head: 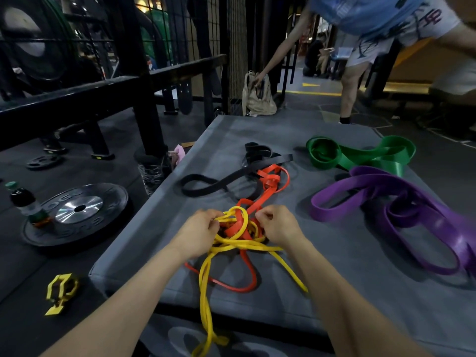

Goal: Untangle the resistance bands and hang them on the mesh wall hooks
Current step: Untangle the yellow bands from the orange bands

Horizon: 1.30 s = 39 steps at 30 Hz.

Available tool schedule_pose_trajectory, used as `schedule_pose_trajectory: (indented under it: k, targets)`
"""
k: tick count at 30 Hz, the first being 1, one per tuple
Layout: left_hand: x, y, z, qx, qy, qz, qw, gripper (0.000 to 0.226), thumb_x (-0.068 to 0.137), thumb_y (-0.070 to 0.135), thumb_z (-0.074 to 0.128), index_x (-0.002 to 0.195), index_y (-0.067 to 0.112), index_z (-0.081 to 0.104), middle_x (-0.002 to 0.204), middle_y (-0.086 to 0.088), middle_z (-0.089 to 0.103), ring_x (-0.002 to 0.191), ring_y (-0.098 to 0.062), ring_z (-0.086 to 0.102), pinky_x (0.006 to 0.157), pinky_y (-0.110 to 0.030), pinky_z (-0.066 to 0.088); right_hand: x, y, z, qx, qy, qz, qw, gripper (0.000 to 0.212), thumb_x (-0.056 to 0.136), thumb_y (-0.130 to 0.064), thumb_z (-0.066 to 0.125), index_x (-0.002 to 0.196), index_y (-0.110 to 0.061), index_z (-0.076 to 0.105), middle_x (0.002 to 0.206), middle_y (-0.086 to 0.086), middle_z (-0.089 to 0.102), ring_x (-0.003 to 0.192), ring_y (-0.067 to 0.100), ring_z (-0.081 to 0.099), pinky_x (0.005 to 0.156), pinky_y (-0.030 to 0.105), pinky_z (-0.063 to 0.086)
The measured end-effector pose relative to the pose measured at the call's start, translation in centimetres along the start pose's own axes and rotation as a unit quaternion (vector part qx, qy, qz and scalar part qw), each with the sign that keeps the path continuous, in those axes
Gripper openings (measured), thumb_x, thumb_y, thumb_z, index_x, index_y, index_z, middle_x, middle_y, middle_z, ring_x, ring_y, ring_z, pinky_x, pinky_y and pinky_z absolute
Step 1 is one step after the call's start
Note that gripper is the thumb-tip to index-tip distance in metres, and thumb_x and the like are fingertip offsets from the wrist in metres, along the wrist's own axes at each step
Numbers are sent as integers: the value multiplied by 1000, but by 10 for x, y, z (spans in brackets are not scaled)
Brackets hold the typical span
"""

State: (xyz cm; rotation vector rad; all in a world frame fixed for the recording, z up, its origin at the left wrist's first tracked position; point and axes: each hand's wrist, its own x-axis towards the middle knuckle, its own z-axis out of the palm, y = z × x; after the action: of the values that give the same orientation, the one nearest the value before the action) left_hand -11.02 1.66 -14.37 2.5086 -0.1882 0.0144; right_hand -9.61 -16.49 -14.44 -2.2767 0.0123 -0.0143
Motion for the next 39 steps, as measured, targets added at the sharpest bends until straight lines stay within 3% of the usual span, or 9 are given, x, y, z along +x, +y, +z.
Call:
schedule_pose_trajectory:
  k: [6,10,15,18,21,25,29,35,39]
  targets:
    - [-1,8,0,9,3,-7,1000,35,100,14,35,130,15,53,116,-14,50,101,-27,55,85,-25,38,-3,-3,2,34,-76,-3,997,20,95,-11,49,98,-3,66,80,3,57,75,14,51,70,26,41]
    - [3,5,4,35,12,5,999,30,97,8,36,105,11,65,90,-18,53,83,-34,57,76,-36,44,-4,-7,7,13,-102,-25,994,22,88,5,46,74,-9,56,61,-3,47,59,11,42,58,22,35]
    - [4,3,6,61,5,-8,998,27,91,3,40,100,8,65,84,-19,58,78,-33,57,70,-39,44,-4,-10,13,-22,-74,-47,996,27,81,2,53,106,-6,62,88,2,54,83,15,49,71,22,36]
    - [4,3,5,35,10,-9,999,27,95,9,41,105,16,66,92,-15,65,87,-32,60,74,-33,45,-3,-7,11,-24,-63,-49,997,20,81,2,56,95,-12,61,87,-2,53,82,13,49,66,19,36]
    - [5,4,5,-4,16,-11,1000,23,97,11,43,104,20,63,86,-4,61,73,-25,57,64,-25,38,0,-1,8,8,-37,-47,998,26,81,1,59,69,-20,50,67,-7,51,60,8,48,50,16,35]
    - [9,6,7,-20,34,-11,999,24,98,12,42,113,16,60,88,-3,59,62,-10,50,57,-22,35,-1,-2,-3,110,-73,-41,990,29,83,6,59,71,-20,51,61,-3,56,49,4,53,47,14,42]
    - [9,9,8,-28,64,-7,998,25,97,17,45,118,14,59,92,2,54,97,-20,55,80,-25,39,-6,-5,-11,96,-119,-54,987,33,85,6,50,68,-21,57,61,-1,59,44,-1,53,48,14,44]
    - [5,16,9,-49,60,4,997,19,94,18,52,109,14,63,102,-3,57,97,-19,58,81,-23,42,-4,-2,-6,47,-106,-65,991,21,86,5,48,86,-11,61,69,2,57,59,9,50,53,16,40]
    - [4,16,9,-64,63,1,996,14,92,16,57,104,14,64,92,2,62,81,-8,58,57,-9,38,-2,2,-2,-31,-83,-75,993,35,86,3,45,113,-12,60,98,3,63,91,17,59,74,22,43]
